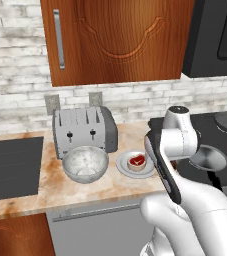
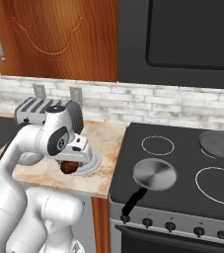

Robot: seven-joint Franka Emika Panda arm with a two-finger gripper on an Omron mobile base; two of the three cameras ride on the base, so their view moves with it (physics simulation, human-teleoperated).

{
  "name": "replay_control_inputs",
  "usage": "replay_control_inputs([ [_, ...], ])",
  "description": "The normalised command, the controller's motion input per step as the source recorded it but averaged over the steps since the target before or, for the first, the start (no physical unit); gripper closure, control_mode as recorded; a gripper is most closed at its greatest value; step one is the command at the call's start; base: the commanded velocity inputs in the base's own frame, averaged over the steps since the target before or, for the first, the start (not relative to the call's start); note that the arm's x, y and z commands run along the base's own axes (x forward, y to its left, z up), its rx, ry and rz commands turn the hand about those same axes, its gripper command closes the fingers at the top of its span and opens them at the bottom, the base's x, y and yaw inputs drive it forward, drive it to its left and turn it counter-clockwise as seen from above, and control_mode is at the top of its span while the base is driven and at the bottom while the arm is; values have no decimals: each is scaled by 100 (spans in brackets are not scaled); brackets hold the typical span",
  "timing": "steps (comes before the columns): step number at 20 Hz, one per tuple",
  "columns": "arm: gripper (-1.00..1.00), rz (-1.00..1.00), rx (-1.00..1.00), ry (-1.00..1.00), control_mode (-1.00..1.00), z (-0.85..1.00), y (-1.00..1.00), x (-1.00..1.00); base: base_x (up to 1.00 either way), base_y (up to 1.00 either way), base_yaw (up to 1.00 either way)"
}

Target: Place one of the steaks on the plate and the other in the bowl. Then place the bowl in the fridge.

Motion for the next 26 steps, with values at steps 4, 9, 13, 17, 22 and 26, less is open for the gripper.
replay_control_inputs([
  [4,100,3,0,0,-100,-1,9,0,0,0,0],
  [9,100,1,0,0,-100,-2,58,-9,0,0,0],
  [13,100,0,0,0,100,0,0,0,-8,63,0],
  [17,100,0,0,0,100,0,0,0,0,67,0],
  [22,100,0,0,0,100,0,0,0,14,24,2],
  [26,100,1,0,0,-100,0,7,33,0,0,0],
])
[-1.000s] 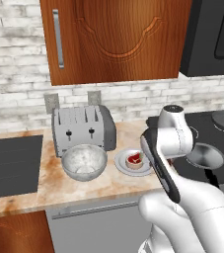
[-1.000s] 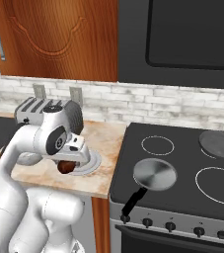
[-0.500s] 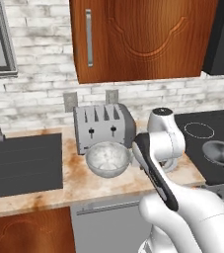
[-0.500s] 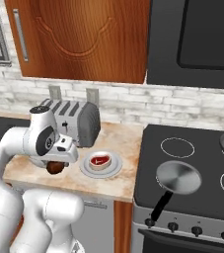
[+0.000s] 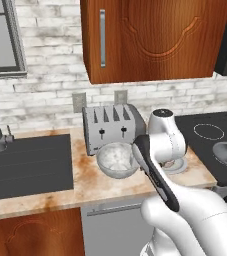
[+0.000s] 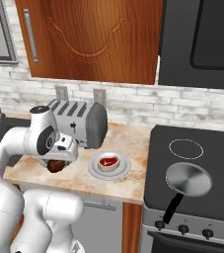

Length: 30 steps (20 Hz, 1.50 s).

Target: Place one of the steaks on the plate and the other in the bowl. Then place the bowl in the fridge.

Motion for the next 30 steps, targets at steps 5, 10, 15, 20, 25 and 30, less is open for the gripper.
replay_control_inputs([
  [5,100,0,-1,2,-100,19,61,56,0,0,0],
  [10,100,0,0,5,-100,38,33,74,0,0,0],
  [15,100,0,0,1,-100,-7,38,84,0,0,0],
  [20,100,0,0,0,-100,-33,15,17,0,0,0],
  [25,100,0,0,0,-100,-22,0,-29,0,0,0],
  [30,100,0,0,0,-100,-33,0,-26,0,0,0],
])
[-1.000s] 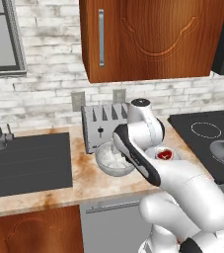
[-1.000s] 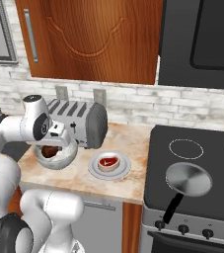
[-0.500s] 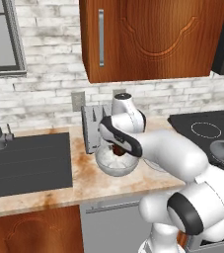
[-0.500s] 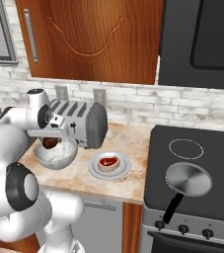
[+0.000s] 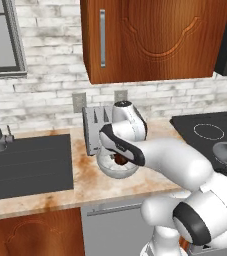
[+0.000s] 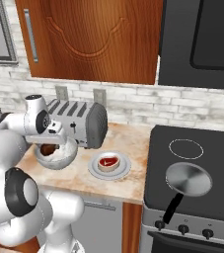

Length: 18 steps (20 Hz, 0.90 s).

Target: Place one of the steaks on the plate and the other in the bowl. Then place the bowl in the fridge.

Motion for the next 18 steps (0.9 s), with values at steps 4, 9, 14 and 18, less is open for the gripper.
replay_control_inputs([
  [4,100,0,0,10,-100,-8,-7,11,0,0,0],
  [9,100,0,0,7,-100,-15,-13,14,0,0,0],
  [14,100,0,0,0,-100,-38,0,0,0,0,0],
  [18,100,0,0,-1,-100,-14,0,2,0,0,0],
])
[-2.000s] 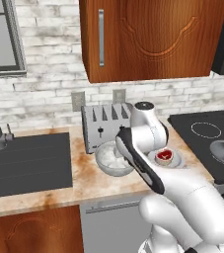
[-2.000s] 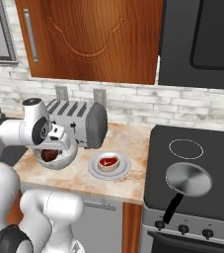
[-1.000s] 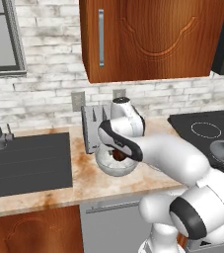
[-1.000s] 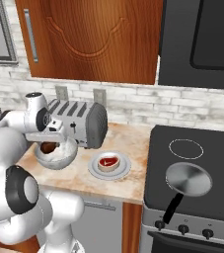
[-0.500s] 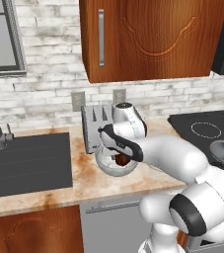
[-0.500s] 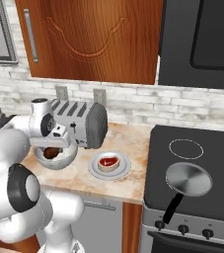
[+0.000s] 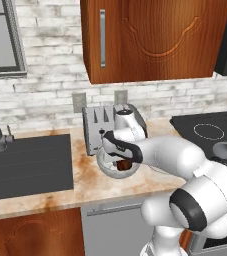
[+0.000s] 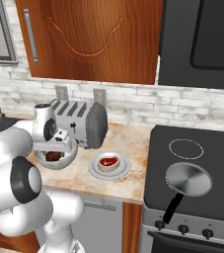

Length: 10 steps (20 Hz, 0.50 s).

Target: Place one of the steaks on the plate and the other in the bowl. Then place the bowl in the fridge.

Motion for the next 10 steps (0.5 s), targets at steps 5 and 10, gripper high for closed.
replay_control_inputs([
  [5,-100,0,0,0,-100,-4,0,2,0,0,0],
  [10,-100,0,0,0,-100,1,0,0,0,0,0],
])
